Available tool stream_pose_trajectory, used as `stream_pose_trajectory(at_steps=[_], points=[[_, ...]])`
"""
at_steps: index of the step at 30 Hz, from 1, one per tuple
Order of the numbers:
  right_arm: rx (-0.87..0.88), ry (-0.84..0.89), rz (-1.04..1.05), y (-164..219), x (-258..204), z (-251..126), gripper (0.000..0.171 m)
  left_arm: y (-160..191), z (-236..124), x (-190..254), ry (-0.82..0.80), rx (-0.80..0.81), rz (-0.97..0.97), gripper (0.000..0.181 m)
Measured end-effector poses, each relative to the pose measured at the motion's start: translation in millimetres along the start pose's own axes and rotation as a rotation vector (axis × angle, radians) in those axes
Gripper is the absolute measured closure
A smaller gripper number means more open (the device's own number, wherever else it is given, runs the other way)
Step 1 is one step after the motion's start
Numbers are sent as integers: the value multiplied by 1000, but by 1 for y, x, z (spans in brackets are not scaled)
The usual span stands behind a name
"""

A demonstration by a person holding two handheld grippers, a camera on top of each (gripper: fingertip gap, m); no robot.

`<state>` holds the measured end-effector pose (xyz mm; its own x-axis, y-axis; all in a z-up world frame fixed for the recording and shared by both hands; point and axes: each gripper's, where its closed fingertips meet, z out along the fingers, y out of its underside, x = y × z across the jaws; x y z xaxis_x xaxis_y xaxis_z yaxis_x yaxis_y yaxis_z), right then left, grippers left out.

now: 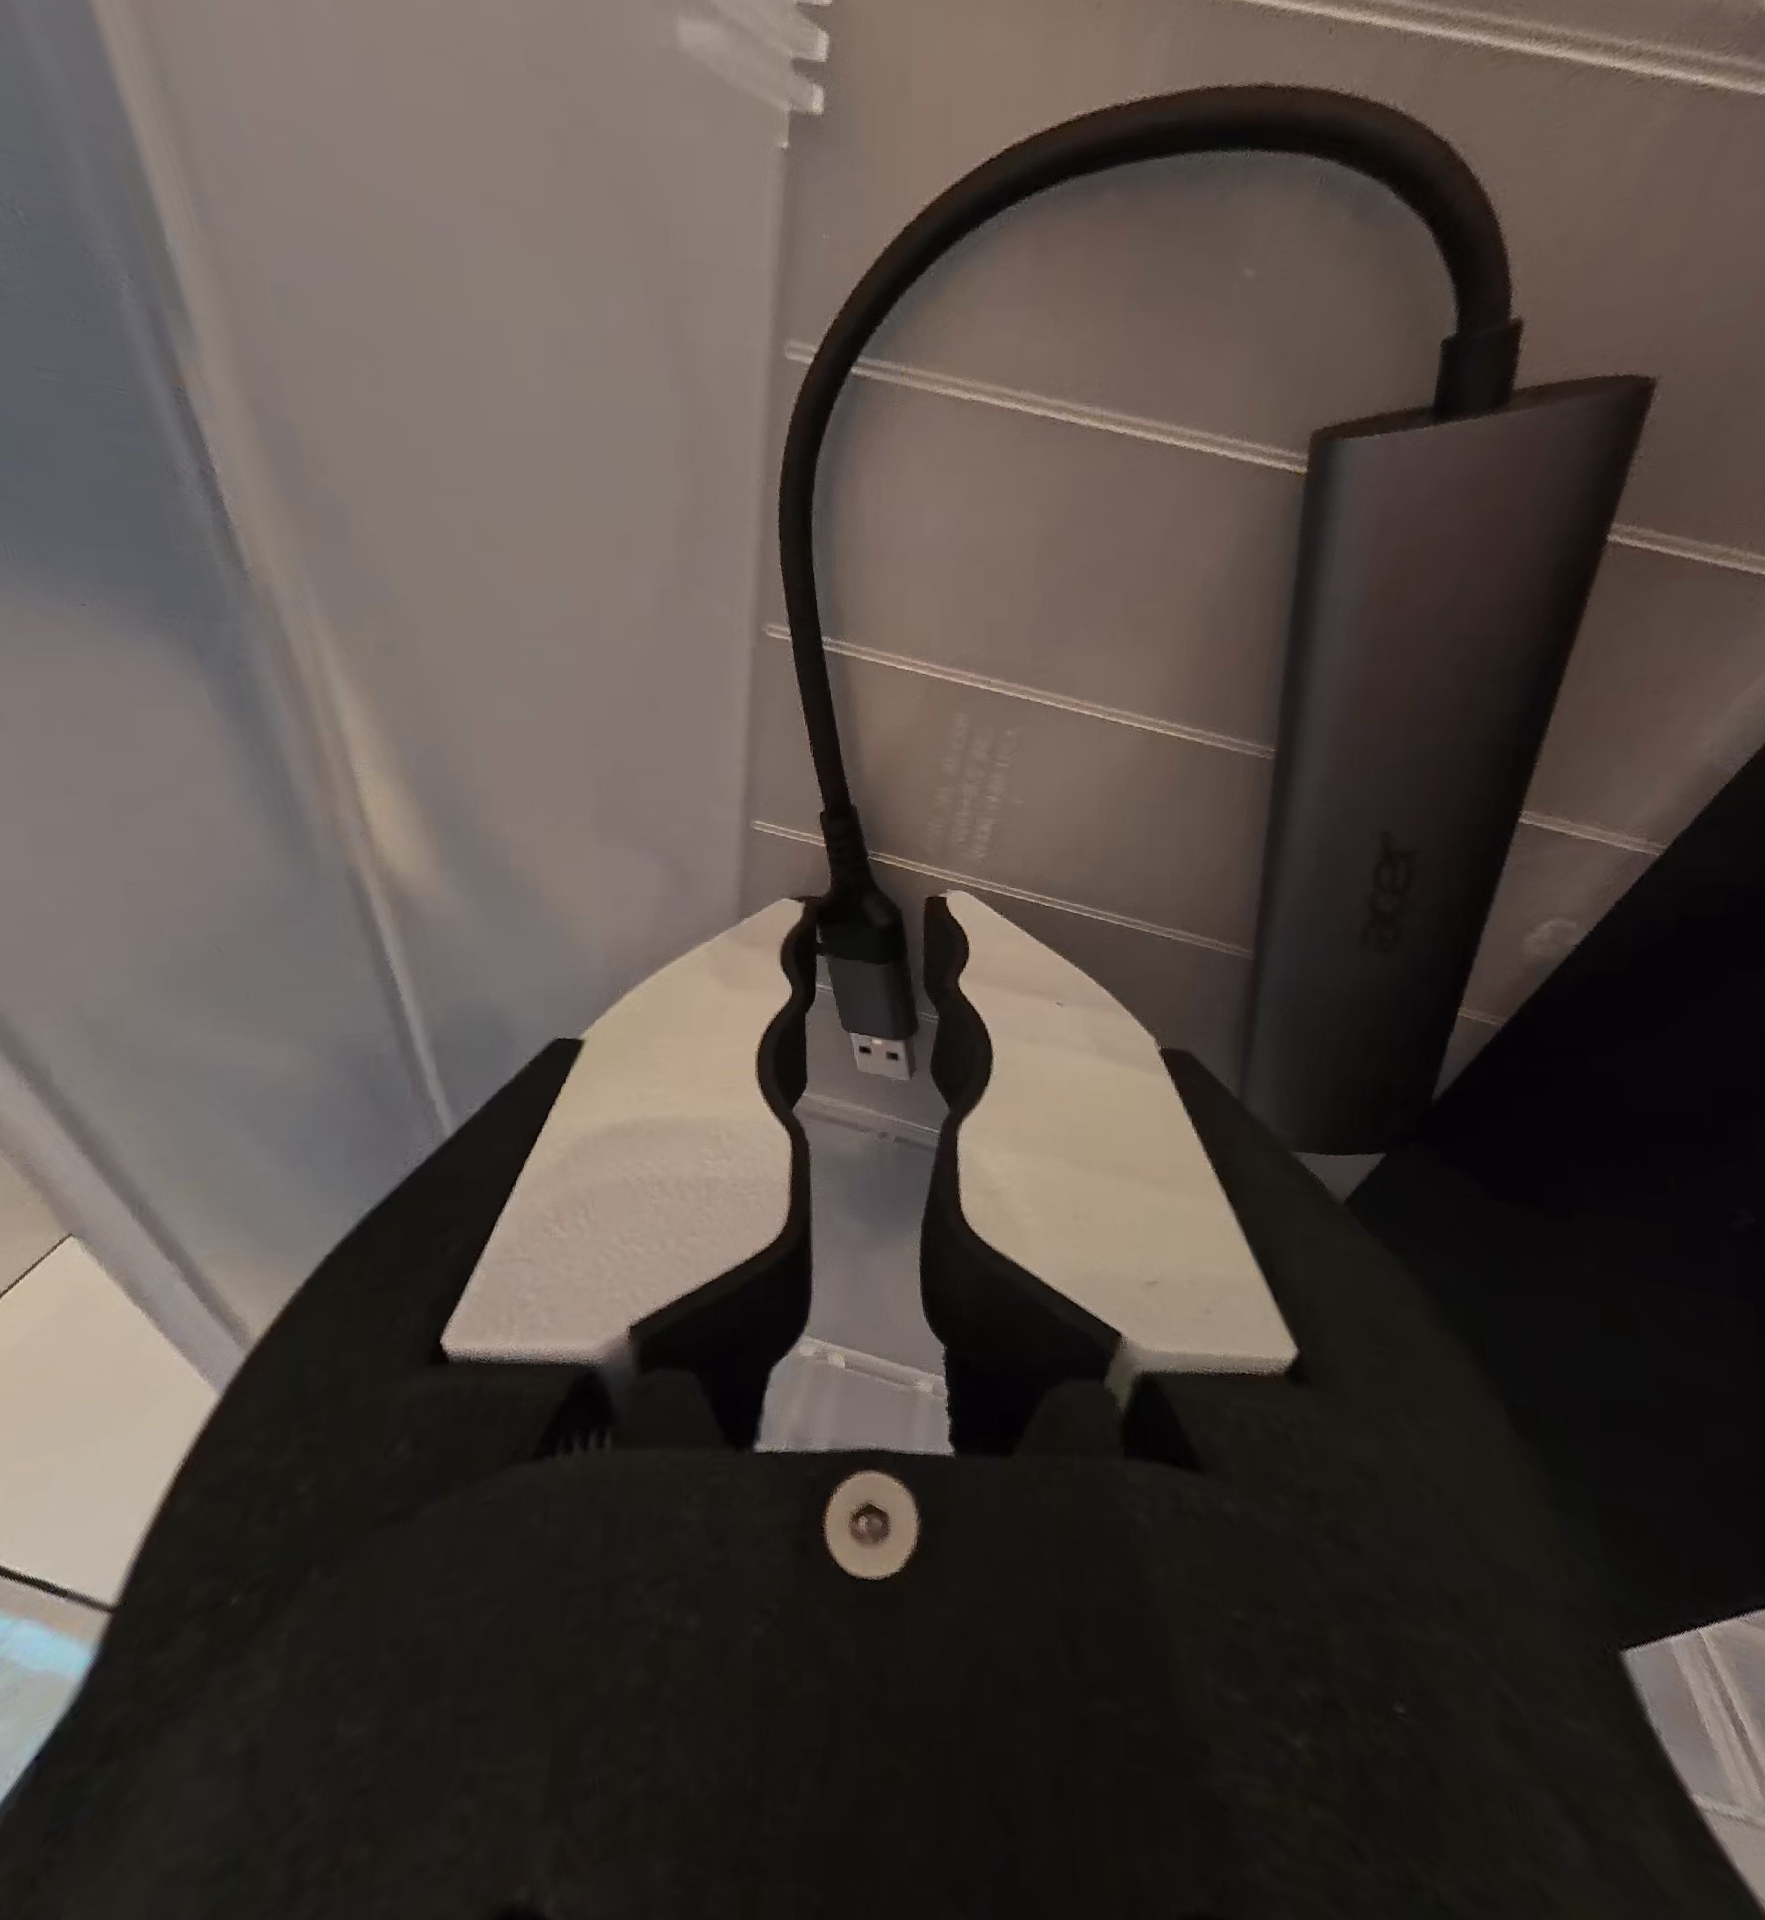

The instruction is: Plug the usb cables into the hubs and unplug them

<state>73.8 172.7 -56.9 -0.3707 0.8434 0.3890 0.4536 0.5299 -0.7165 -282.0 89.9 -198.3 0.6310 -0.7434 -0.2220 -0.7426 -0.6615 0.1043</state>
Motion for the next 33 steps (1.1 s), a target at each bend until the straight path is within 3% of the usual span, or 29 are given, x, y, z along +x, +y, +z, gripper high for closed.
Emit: stream_pose_trajectory(at_steps=[12, 21, 24, 27, 33], points=[[-12, -13, -11, 1, -3, 1, 144, 3, -7, -4, -10, -19, -55, 166], [48, -41, -10, -12, -10, 12, 144, -1, -92, -16, -223, 1, -32, 167], [178, -56, 82, -36, -13, 28, 144, -6, -127, -12, -304, 7, -4, 168], [196, -33, 114, -56, -18, 43, 143, -12, -152, -1, -373, 10, 35, 168], [381, -14, 127, -106, -23, 80, 138, -22, -172, 20, -452, 58, 68, 173]])
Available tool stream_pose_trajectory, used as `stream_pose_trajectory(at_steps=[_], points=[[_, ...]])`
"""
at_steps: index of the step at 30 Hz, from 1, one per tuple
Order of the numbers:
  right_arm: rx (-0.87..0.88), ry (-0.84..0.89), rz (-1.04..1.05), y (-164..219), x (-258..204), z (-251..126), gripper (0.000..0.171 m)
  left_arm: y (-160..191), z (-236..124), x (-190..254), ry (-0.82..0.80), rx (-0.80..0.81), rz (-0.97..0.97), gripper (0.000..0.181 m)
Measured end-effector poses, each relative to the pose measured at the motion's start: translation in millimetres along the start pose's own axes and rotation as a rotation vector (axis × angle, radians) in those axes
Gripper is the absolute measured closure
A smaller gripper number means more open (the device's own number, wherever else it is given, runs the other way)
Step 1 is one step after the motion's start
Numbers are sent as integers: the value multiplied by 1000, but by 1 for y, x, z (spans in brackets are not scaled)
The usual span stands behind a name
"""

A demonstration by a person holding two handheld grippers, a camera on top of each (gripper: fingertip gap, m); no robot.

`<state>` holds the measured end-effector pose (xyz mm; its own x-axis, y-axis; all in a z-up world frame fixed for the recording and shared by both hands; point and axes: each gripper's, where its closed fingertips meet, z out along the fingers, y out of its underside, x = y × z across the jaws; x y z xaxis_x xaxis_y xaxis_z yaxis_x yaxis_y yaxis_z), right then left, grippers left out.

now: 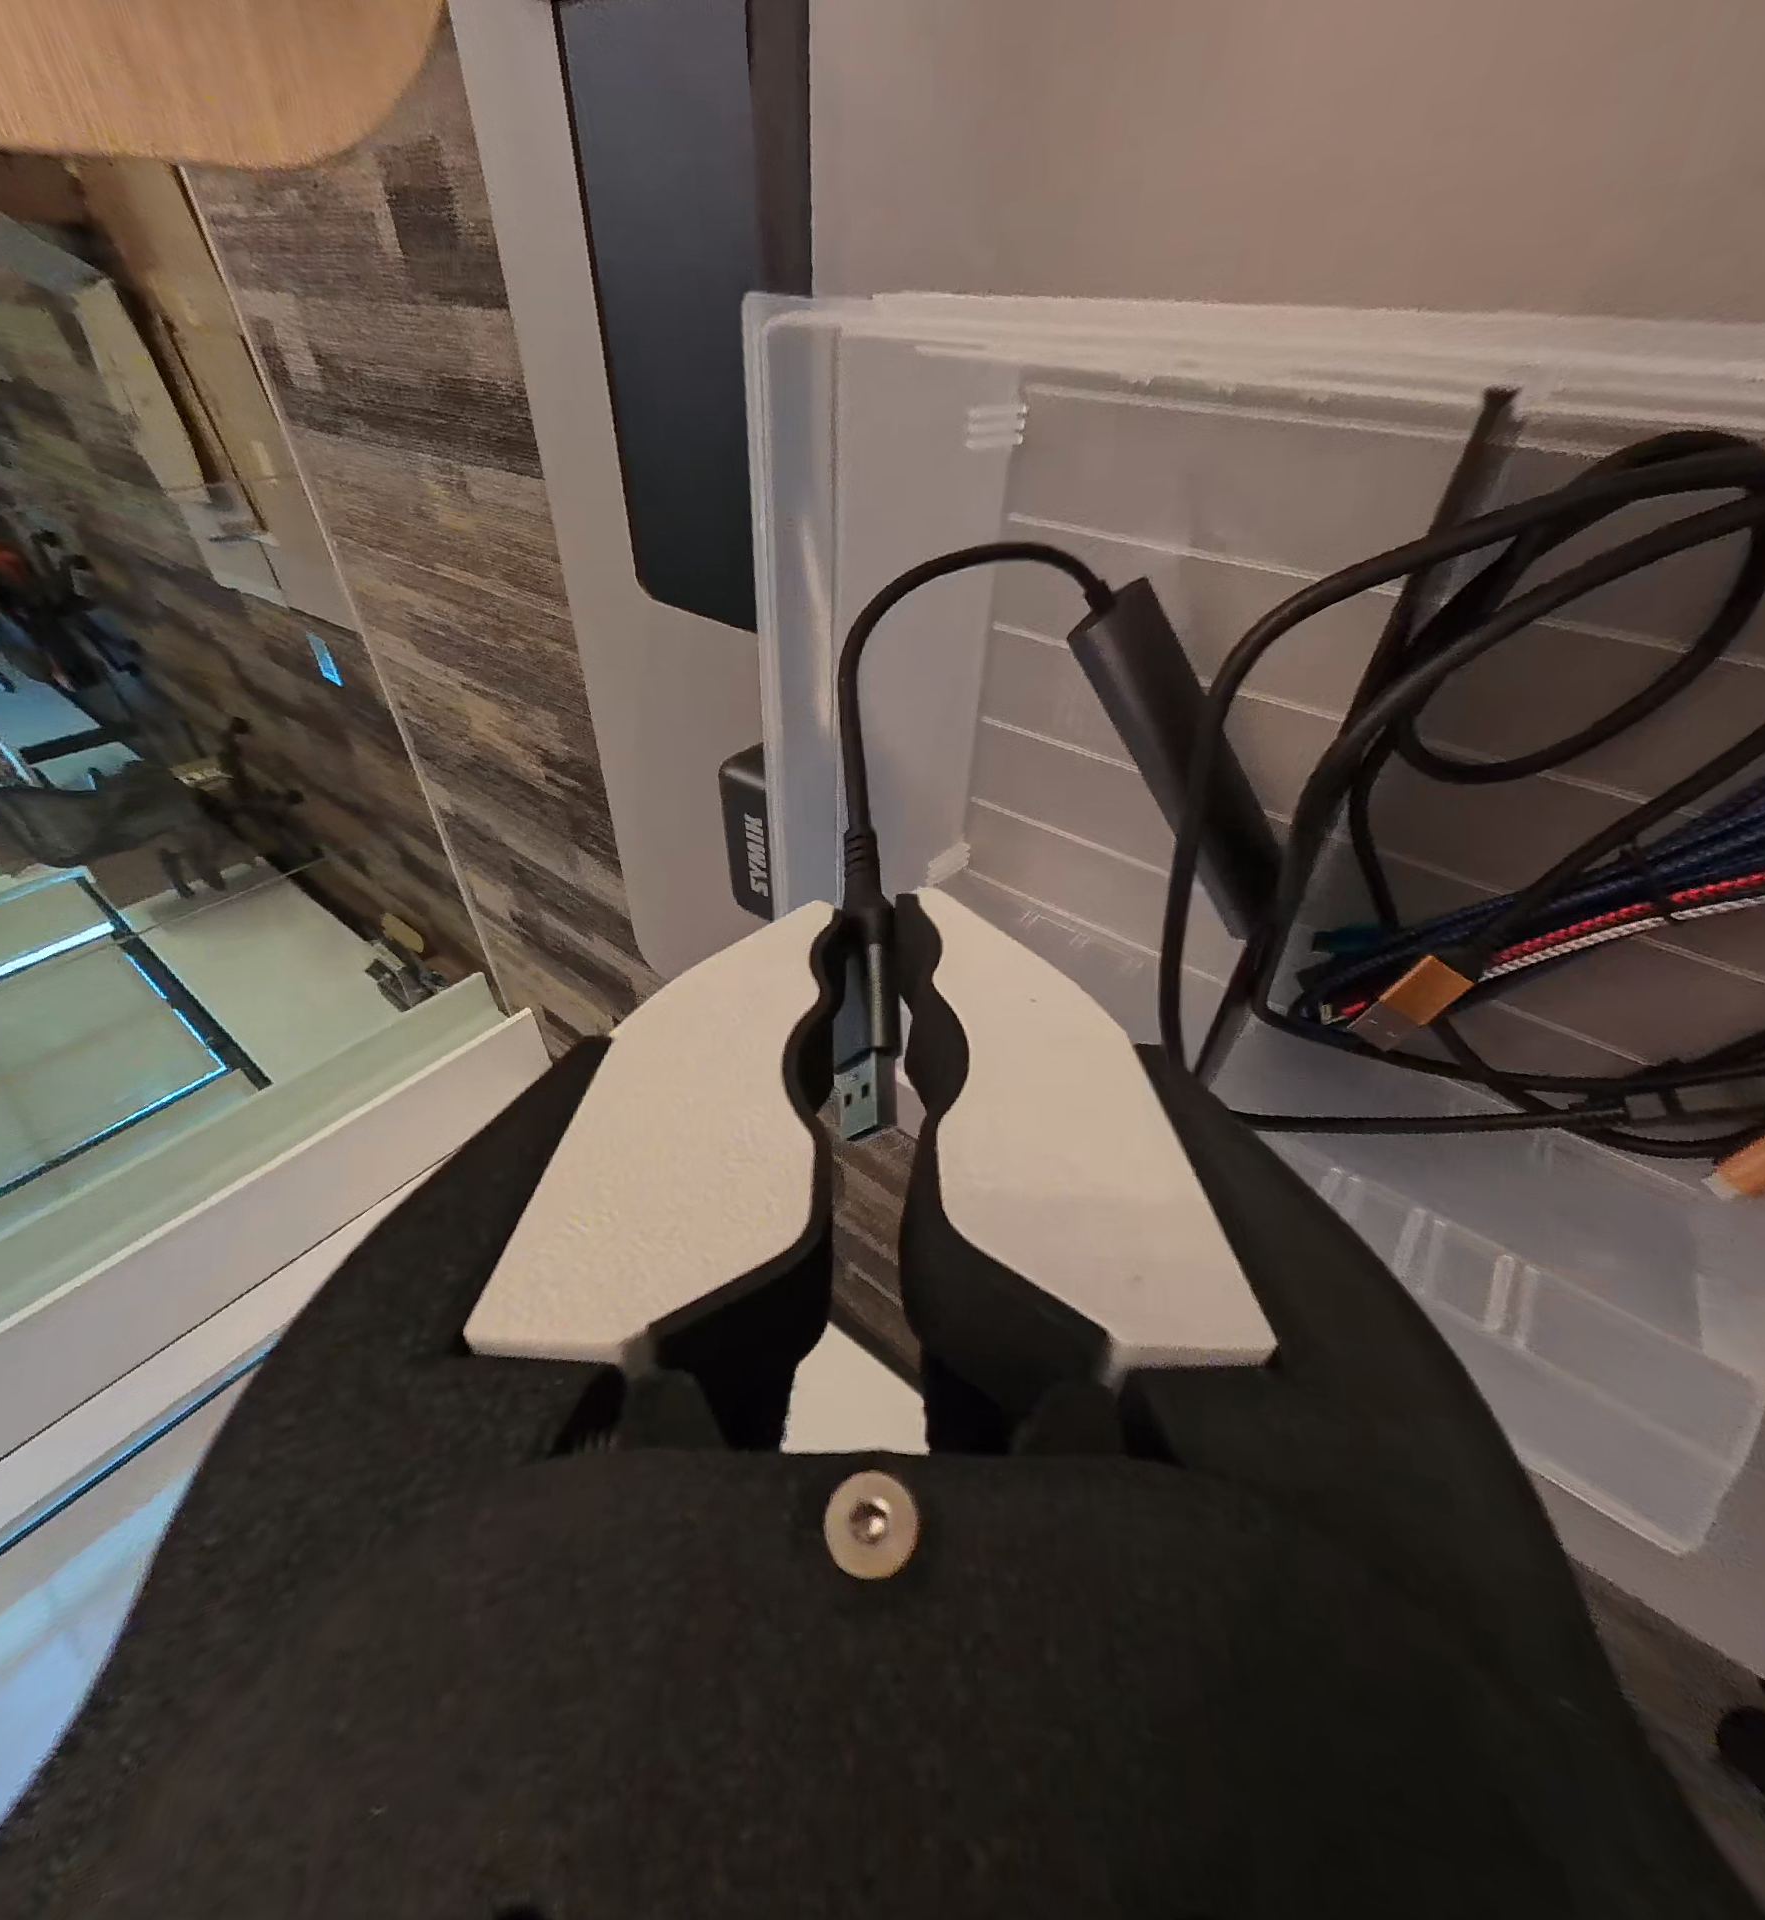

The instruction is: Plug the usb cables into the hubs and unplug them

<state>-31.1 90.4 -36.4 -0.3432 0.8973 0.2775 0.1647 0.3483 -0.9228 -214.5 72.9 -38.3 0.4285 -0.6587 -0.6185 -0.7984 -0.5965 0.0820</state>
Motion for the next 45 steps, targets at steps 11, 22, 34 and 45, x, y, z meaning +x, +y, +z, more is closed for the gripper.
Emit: stream_pose_trajectory(at_steps=[11, 22, 34, 45], points=[[144, -55, 108, -16, 26, 70, 135, -6, -28, 9, -52, 29, 16, 174], [77, -23, 22, -33, 50, 154, 143, -27, -68, 7, -105, 47, 80, 174], [-13, -21, 85, -66, 65, 119, 167, -9, -150, -36, -236, 463, -505, 126], [58, 69, 58, -143, 80, 30, 167, -71, -95, 41, 129, 753, -667, 131]])
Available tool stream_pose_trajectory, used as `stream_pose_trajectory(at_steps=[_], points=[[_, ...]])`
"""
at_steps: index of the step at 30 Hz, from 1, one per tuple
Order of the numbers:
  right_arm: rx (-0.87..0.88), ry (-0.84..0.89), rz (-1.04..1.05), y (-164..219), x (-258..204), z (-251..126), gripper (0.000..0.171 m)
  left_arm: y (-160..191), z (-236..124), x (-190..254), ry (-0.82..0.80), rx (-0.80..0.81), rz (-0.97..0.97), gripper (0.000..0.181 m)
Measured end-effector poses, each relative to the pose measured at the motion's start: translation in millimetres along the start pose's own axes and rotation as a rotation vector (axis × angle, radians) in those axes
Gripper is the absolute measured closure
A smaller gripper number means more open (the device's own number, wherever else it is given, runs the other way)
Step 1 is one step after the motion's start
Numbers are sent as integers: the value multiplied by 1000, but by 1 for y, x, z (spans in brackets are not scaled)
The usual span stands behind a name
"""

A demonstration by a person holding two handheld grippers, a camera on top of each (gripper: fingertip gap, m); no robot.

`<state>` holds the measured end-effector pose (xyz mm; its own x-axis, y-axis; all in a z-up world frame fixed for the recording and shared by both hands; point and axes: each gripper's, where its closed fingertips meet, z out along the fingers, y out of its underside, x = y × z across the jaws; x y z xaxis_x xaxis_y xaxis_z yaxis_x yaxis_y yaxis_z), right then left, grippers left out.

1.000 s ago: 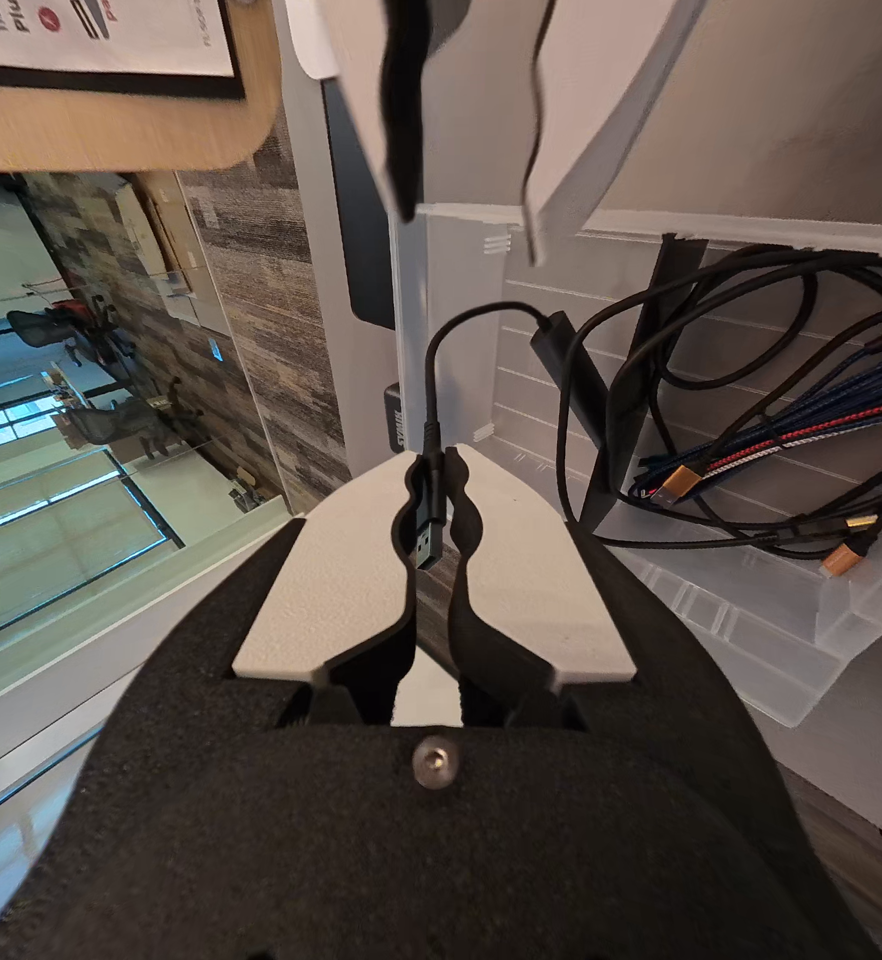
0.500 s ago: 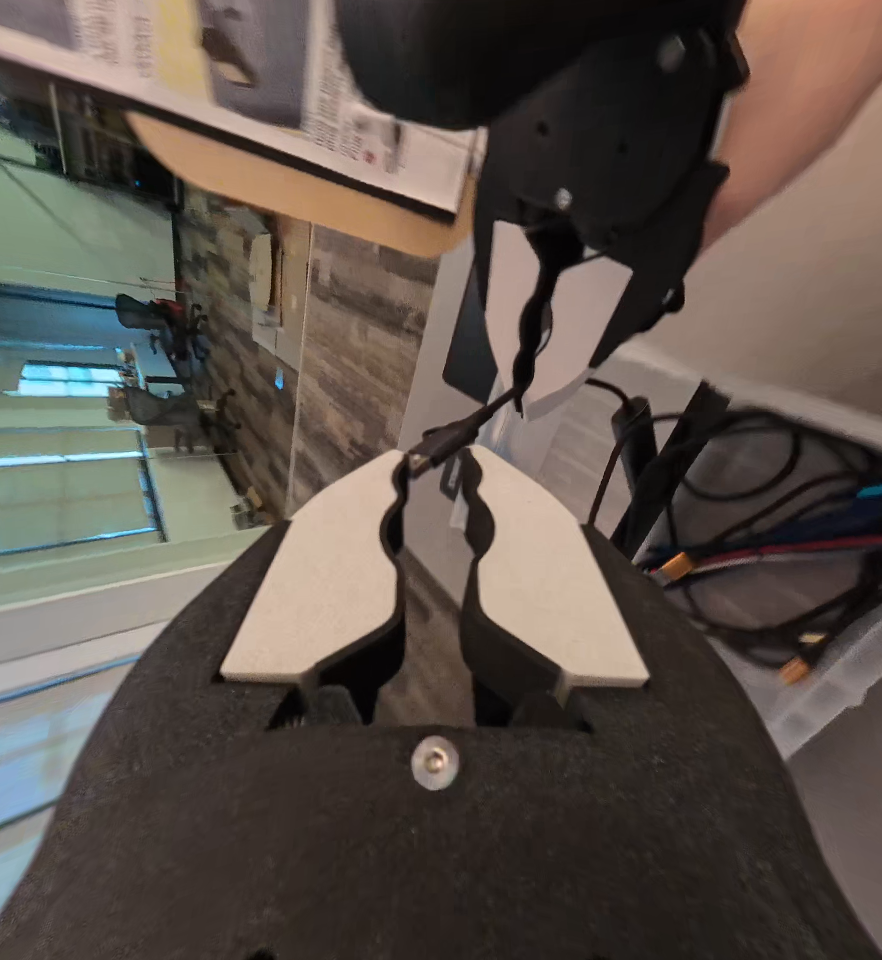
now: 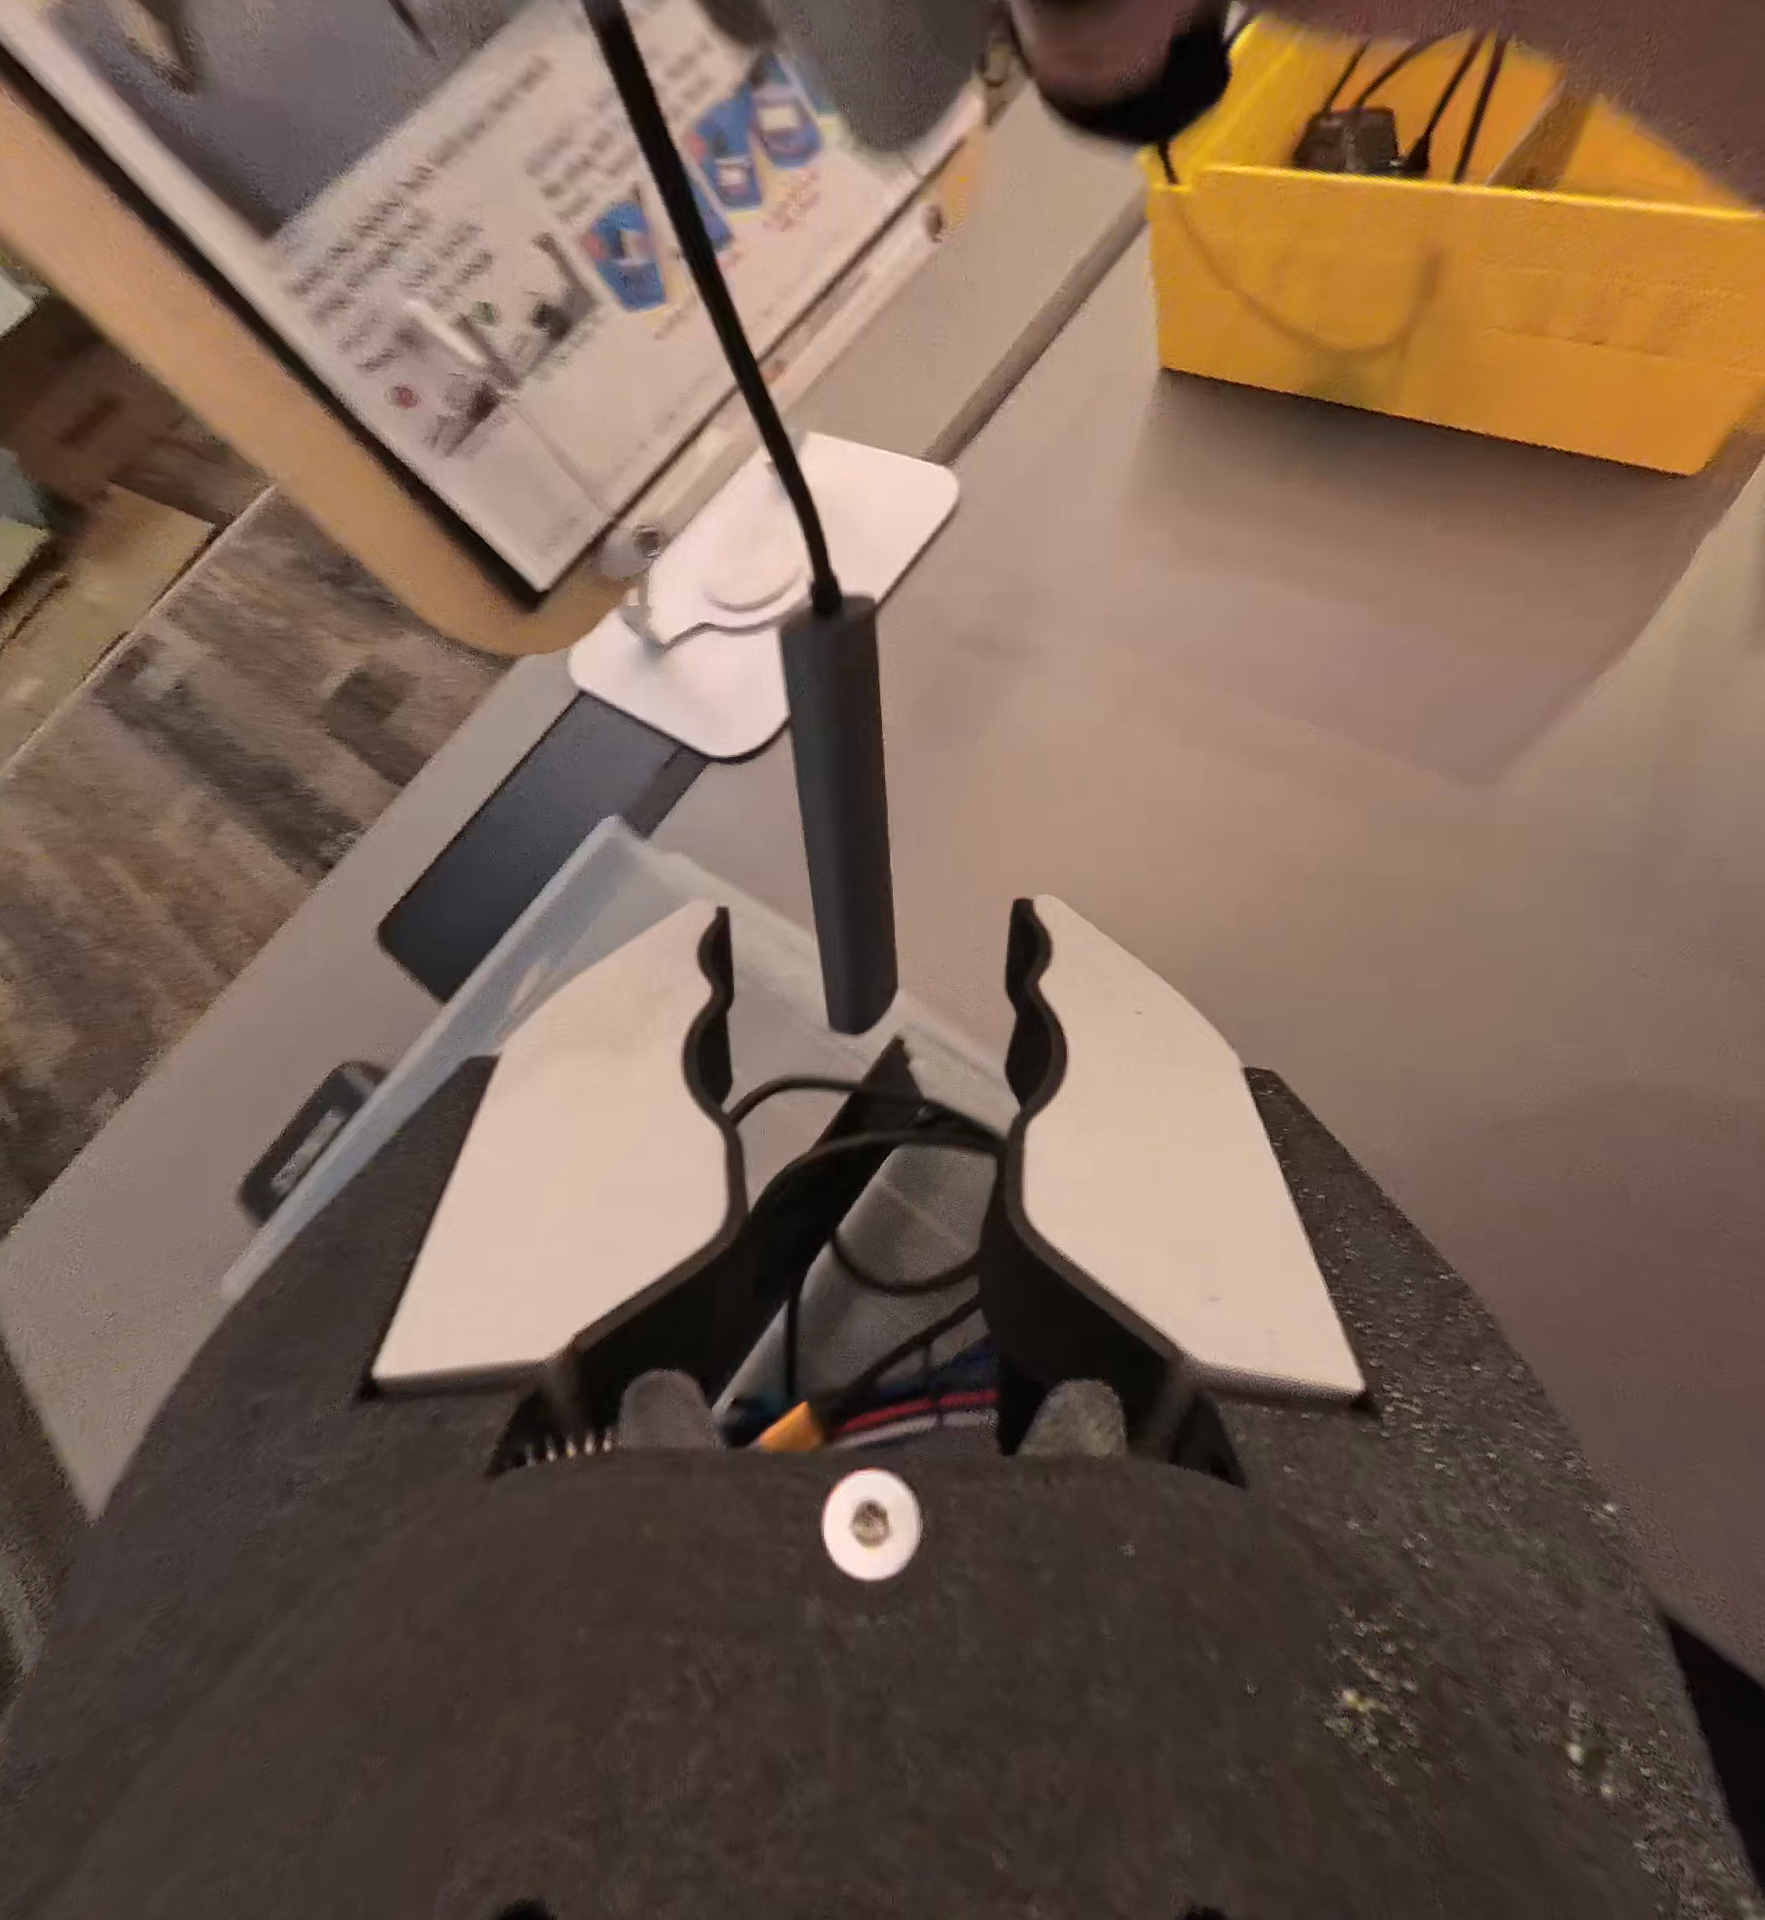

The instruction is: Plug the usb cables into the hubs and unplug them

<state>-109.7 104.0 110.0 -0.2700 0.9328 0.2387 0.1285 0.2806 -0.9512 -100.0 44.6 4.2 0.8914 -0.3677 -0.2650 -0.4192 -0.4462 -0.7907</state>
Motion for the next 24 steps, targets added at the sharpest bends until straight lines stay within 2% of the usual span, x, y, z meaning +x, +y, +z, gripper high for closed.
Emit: stream_pose_trajectory(at_steps=[2, 5, 6, 7, 10, 13, 17, 21, 24], points=[[10, 7, -10, -15, -3, -20, 167, -3, 25, 10, -26, 6, 31, 125], [19, 17, -41, -35, -8, -51, 168, -10, 53, 40, 60, 14, 53, 123], [19, 20, -55, -40, -10, -62, 168, -15, 58, 53, 115, 32, 45, 133], [17, 23, -70, -43, -13, -72, 168, -21, 62, 67, 174, 61, 42, 162], [-34, 52, -98, -33, -15, -104, 167, -34, 70, 84, 192, 95, 36, 165], [-73, 99, -17, 0, -10, -136, 167, -29, 78, 82, 87, 41, 29, 167], [-217, 156, 120, 77, -6, -165, 165, 2, 91, 95, 85, -168, -8, 167], [-316, 265, 171, 139, -1, -177, 141, 22, 103, 133, 251, -290, -139, 167], [-344, 301, 223, 163, -1, -186, 125, 34, 107, 144, 265, -357, -208, 167]])
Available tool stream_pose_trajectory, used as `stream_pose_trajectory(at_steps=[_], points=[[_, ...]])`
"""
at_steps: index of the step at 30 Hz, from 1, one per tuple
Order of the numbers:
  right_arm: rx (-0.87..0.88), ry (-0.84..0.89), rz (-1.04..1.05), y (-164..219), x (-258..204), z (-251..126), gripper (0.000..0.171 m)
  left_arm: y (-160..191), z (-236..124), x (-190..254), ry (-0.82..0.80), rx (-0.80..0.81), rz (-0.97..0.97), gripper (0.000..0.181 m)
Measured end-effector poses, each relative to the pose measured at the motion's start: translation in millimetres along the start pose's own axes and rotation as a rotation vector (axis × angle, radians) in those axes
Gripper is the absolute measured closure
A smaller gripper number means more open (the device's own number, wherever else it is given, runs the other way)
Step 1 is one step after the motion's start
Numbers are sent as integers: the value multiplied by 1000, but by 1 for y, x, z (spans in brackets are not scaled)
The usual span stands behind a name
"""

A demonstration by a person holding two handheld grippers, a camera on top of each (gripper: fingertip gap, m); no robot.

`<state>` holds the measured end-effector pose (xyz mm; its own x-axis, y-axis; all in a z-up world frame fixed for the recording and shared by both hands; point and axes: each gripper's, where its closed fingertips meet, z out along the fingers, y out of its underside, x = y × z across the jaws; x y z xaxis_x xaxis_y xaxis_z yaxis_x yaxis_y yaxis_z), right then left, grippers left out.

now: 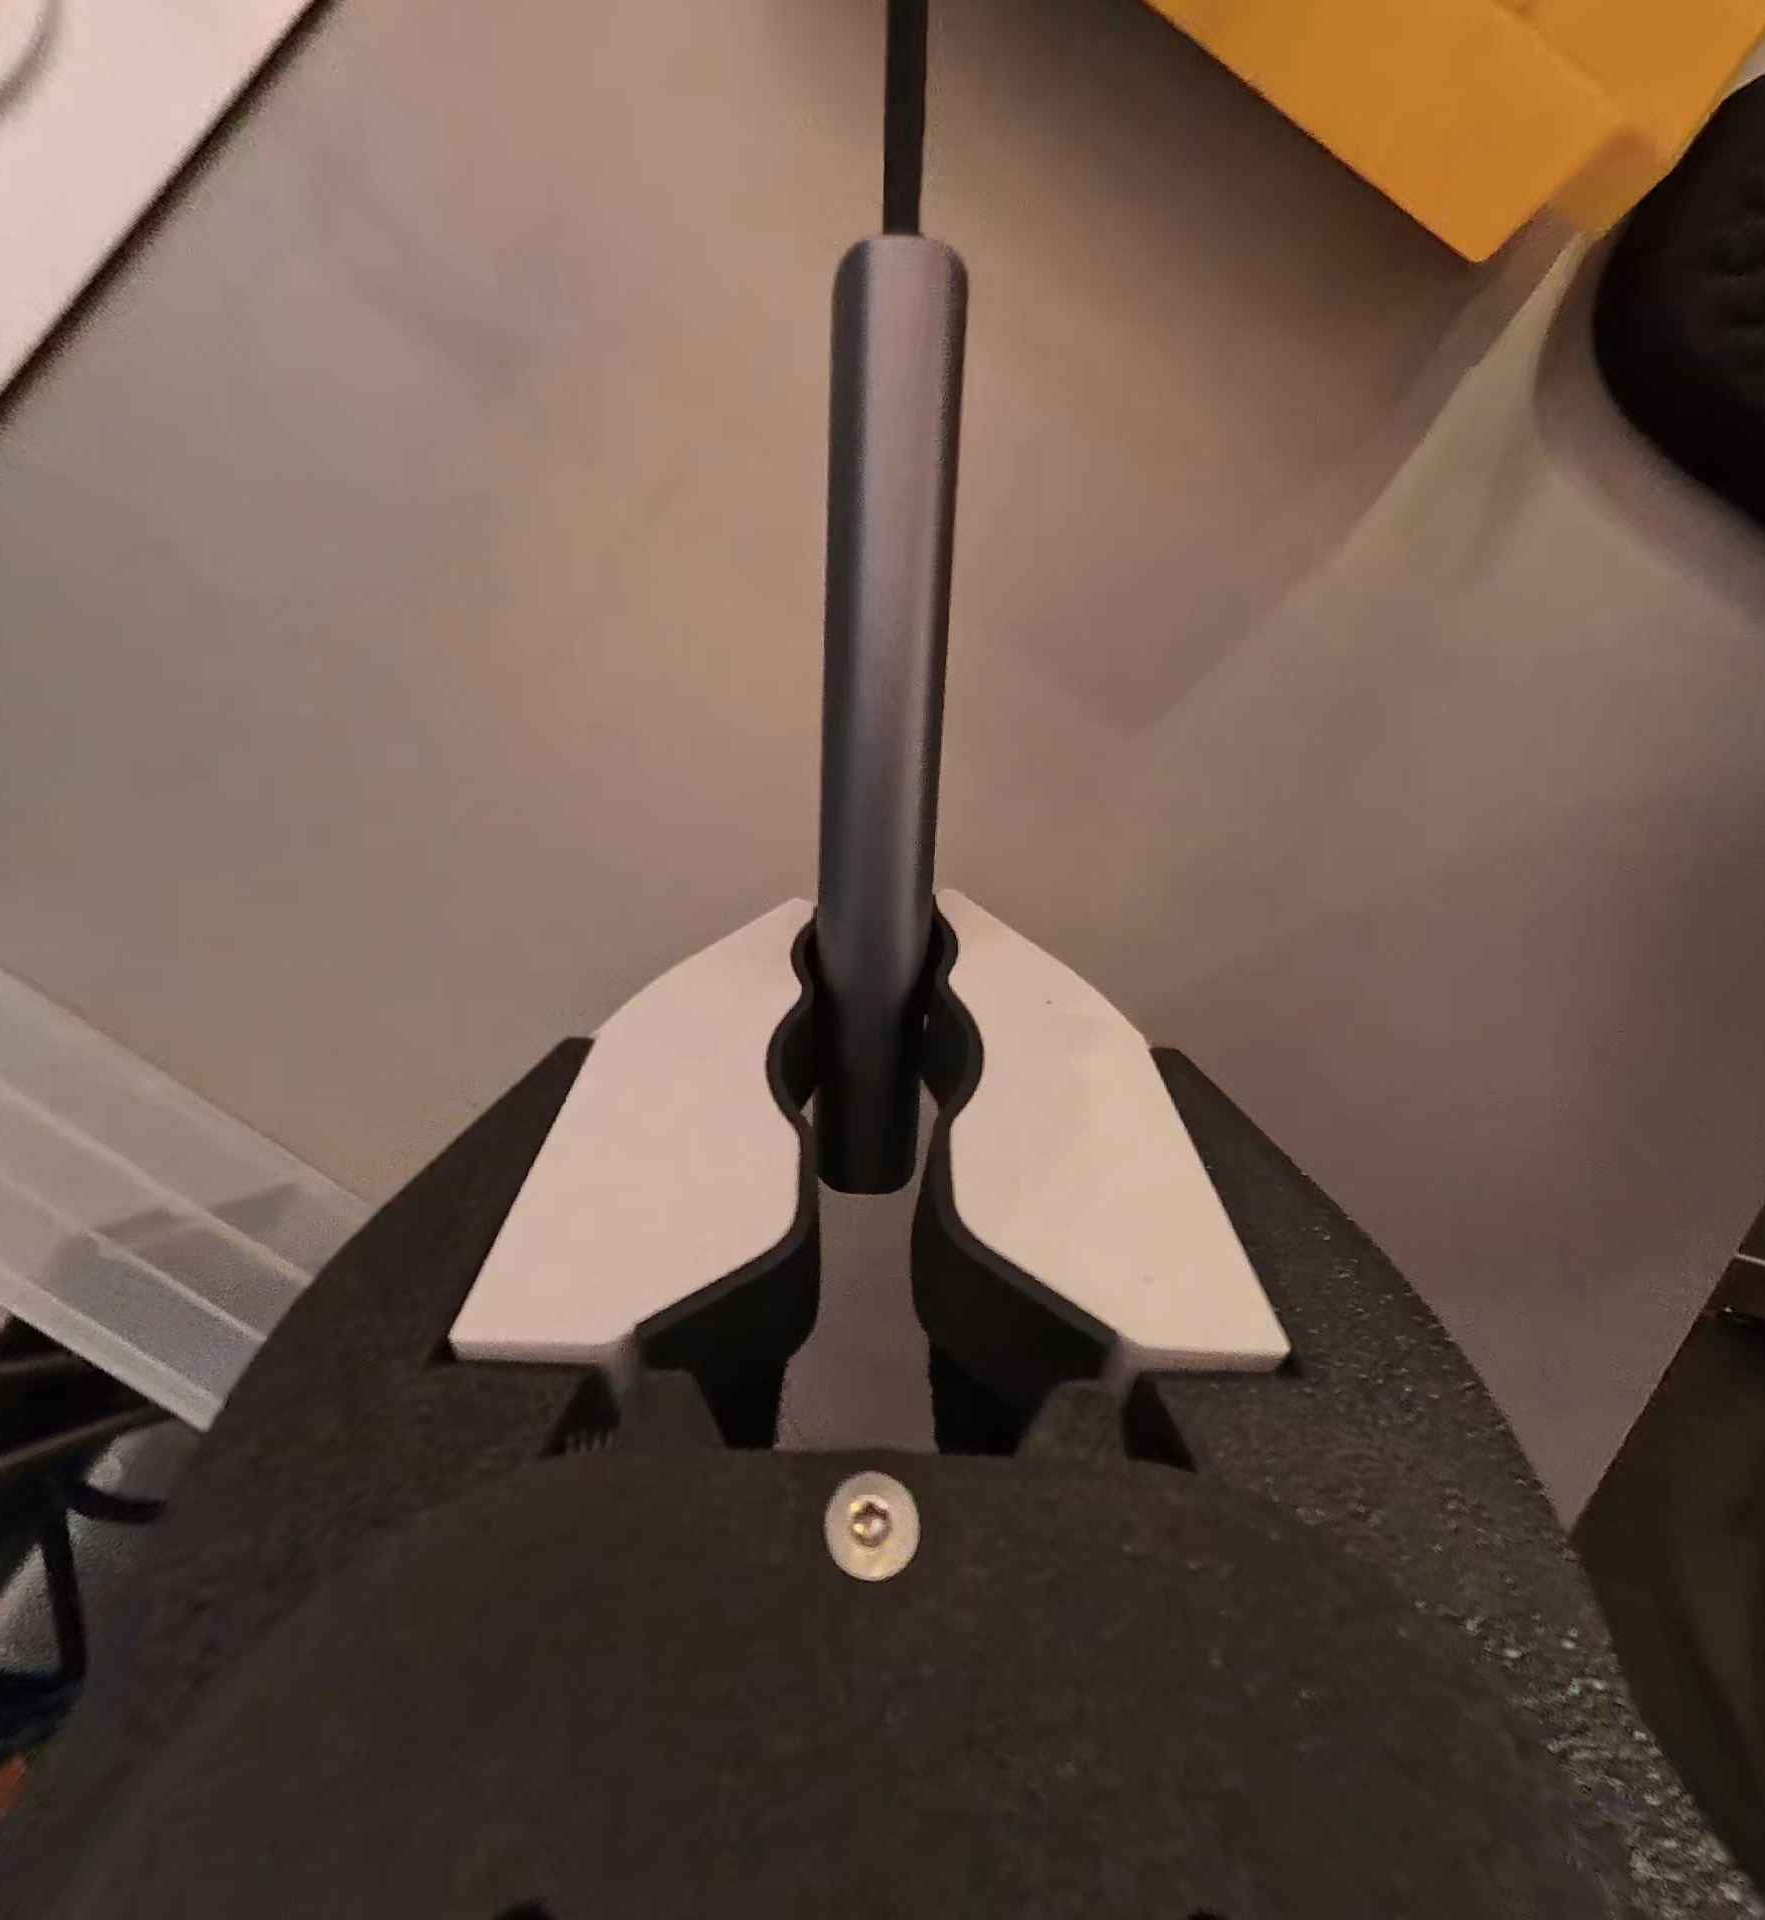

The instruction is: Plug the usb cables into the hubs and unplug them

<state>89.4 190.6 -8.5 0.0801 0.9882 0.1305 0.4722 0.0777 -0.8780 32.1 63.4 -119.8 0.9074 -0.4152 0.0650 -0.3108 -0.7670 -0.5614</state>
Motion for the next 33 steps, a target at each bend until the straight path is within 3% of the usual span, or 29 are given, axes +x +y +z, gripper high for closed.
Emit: stream_pose_trajectory(at_steps=[3, 6, 8, 11, 15, 20, 23, 27, 28, 33], points=[[34, 48, 0, 7, 8, -14, 114, 5, -4, -4, -31, 3, -55, 167], [118, 98, -15, 3, 12, -39, 114, 7, -13, -7, -43, 22, -98, 167], [238, 68, -130, -7, -9, -58, 131, 10, -18, -9, -54, 10, -111, 167], [403, -16, -442, -7, -69, -72, 131, 9, -23, 0, -17, -5, -128, 167], [366, 72, -875, 19, -120, -38, 115, 6, -27, 20, 40, -52, -95, 167], [317, 166, -1161, 25, -136, -2, 108, 6, -34, 57, 192, -121, -65, 167], [303, 227, -1285, 27, -131, 11, 113, 12, -38, 77, 307, -152, -59, 166], [440, 322, -1404, 20, -146, 8, 132, 18, -47, 100, 540, -174, -151, 166], [476, 350, -1419, 17, -148, 5, 140, 19, -47, 103, 578, -180, -166, 166], [481, 320, -1378, 28, -148, 3, 144, 16, -44, 109, 692, -190, -232, 166]])
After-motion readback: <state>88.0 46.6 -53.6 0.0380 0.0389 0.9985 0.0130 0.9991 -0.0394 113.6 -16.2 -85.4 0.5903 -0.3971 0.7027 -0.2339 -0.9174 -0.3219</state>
